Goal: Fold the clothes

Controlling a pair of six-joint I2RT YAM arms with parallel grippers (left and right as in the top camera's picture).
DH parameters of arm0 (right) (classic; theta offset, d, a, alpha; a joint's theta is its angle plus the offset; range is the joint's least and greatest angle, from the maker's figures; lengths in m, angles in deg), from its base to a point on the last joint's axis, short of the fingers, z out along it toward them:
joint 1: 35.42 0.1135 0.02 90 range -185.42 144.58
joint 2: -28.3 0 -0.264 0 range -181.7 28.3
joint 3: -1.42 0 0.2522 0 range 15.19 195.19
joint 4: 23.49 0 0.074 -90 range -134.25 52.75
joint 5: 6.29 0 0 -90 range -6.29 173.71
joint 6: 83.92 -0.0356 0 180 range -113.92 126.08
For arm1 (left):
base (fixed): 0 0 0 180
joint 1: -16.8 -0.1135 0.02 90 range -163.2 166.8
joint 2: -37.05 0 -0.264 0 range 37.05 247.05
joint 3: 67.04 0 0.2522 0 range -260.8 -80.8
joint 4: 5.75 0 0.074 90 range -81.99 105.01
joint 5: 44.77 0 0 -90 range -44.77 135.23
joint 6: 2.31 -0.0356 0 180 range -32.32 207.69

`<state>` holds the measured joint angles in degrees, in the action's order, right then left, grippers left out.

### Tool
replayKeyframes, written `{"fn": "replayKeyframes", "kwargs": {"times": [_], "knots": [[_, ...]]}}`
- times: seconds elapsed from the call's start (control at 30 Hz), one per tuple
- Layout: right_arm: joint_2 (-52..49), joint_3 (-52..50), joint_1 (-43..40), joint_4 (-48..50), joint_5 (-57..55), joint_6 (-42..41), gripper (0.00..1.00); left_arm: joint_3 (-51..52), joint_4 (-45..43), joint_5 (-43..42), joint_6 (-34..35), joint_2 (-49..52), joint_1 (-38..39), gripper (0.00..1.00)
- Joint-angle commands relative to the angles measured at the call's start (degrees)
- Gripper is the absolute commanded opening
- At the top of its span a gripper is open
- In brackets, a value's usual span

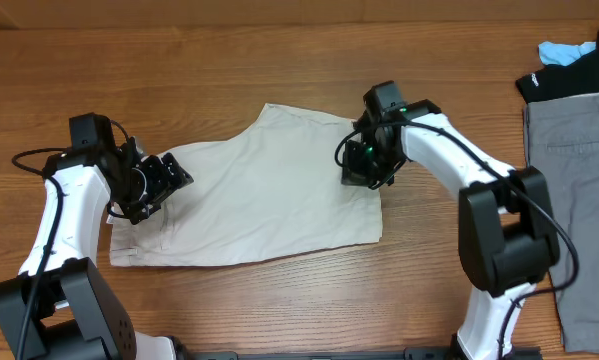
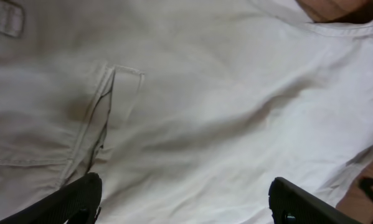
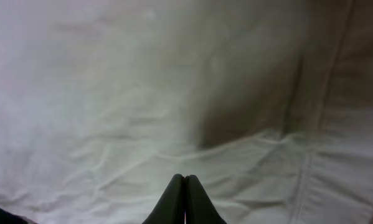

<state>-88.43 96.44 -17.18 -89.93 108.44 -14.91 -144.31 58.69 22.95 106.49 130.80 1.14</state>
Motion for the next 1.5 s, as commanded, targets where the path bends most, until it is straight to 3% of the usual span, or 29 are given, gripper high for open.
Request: {"fn": "replayKeyframes", "kwargs": {"times": [0.0,0.33,0.47,0.93,1.37,1.47], "knots": [[-1.62,-0.31,-0.2,0.09,1.68,-0.17,0.04,-1.09,0.09,-1.55,-1.73,-0.98,-0.39,0.88],[-3.43,-0.31,-1.64,-1.84,-4.61,-0.24,0.04,-1.09,-0.11,-1.53,-1.7,-0.98,-0.39,0.92],[-3.76,-0.31,-2.78,-2.05,-4.96,-0.2,0.04,-1.09,-0.13,-1.53,-1.7,-0.96,-0.39,1.0],[-3.85,-0.31,-3.54,-3.43,-14.47,-3.04,0.04,-1.09,-0.26,-1.27,-1.73,-0.96,-0.42,1.0],[-3.85,-0.31,-14.23,-5.53,-15.8,-4.61,0.04,-1.09,-0.48,0.57,-2.12,-0.87,-0.44,1.0],[-3.85,-0.31,-15.02,-6.25,-18.49,-8.66,0.04,-1.09,-0.59,1.73,-1.88,-0.76,-0.44,1.0]]}}
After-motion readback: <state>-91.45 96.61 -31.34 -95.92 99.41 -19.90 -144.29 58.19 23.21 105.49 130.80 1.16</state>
